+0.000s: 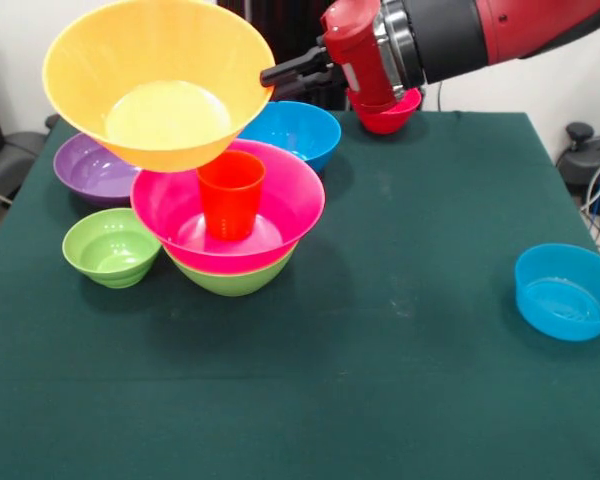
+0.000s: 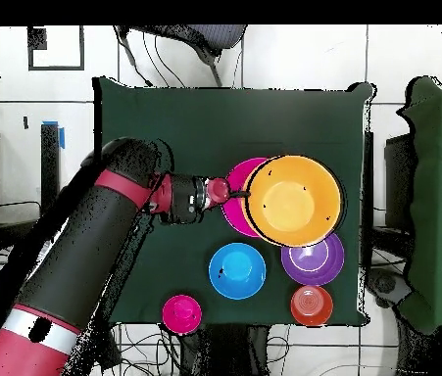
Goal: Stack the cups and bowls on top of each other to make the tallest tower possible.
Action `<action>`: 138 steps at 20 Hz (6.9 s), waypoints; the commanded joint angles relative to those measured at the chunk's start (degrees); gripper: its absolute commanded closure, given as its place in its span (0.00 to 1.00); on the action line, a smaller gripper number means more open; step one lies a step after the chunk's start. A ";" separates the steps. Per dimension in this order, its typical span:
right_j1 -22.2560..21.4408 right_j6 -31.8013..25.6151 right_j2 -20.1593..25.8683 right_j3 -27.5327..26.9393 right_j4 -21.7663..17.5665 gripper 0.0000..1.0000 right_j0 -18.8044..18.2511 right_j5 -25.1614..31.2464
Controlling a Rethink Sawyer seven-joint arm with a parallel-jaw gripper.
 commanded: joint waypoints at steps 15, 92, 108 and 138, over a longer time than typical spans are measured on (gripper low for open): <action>-1.08 17.38 4.90 8.76 0.80 1.00 3.06 -5.68; 6.47 36.35 4.53 7.79 3.02 1.00 7.50 -8.65; 8.84 36.33 3.65 4.76 4.51 1.00 7.86 -6.87; 0.96 25.04 2.14 6.90 2.11 1.00 7.32 -4.41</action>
